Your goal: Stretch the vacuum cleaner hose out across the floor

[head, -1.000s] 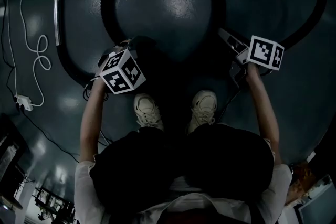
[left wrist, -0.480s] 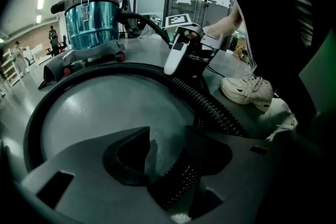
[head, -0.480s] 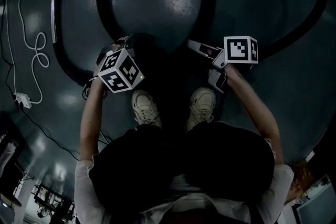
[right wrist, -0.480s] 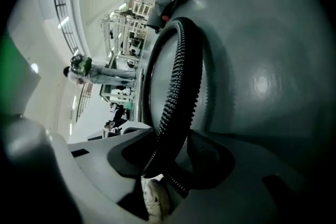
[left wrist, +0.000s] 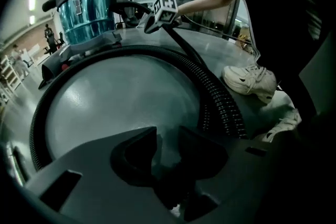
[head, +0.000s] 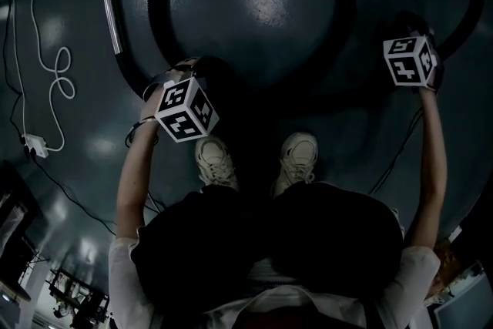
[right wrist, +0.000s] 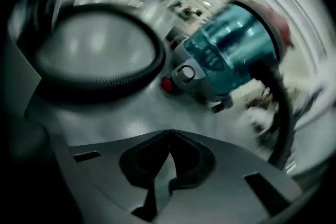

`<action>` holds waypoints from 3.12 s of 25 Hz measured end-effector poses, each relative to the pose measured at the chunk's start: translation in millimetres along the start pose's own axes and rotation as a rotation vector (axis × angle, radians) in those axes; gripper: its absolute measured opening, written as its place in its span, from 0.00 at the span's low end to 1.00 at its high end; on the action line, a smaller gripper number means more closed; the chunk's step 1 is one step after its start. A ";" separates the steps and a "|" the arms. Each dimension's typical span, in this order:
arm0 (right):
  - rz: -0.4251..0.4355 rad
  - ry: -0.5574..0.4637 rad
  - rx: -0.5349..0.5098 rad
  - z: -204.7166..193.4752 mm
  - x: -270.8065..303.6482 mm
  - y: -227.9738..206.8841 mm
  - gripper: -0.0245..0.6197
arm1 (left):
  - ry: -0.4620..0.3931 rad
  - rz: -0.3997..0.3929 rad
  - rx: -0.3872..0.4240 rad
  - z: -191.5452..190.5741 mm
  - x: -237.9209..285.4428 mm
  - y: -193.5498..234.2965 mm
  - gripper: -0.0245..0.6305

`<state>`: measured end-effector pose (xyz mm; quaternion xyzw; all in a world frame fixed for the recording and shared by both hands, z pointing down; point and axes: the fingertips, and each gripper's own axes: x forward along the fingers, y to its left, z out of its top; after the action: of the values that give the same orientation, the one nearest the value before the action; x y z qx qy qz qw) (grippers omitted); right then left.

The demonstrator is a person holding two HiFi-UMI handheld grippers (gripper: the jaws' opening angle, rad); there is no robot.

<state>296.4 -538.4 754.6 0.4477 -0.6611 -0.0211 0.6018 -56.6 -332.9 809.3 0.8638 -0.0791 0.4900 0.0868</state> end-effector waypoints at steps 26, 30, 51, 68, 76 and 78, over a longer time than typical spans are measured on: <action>1.054 -0.184 0.717 68.5 -148.1 239.8 0.19 | 0.000 -0.022 -0.068 -81.3 -89.3 -52.1 0.25; 1.050 -0.175 0.717 69.7 -151.8 239.5 0.19 | 0.023 0.095 0.088 -82.5 -85.4 -48.9 0.31; 1.046 -0.007 0.761 32.5 -144.0 241.7 0.19 | 0.103 -0.372 0.141 -38.6 -29.2 -119.1 0.40; 0.850 -0.255 0.497 213.4 -68.6 177.1 0.19 | -0.272 -0.337 -0.394 149.0 6.4 -105.4 0.40; 0.622 -0.629 0.645 293.1 -59.7 106.2 0.19 | -0.423 -0.186 -0.954 146.1 29.5 50.3 0.40; 0.754 -0.659 0.823 271.7 -77.4 89.8 0.19 | -0.474 -0.226 -0.991 149.4 22.4 72.7 0.40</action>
<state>14.6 -575.7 670.6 0.3489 -0.8769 0.3108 0.1127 63.0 -438.7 758.5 0.8093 -0.2239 0.1745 0.5143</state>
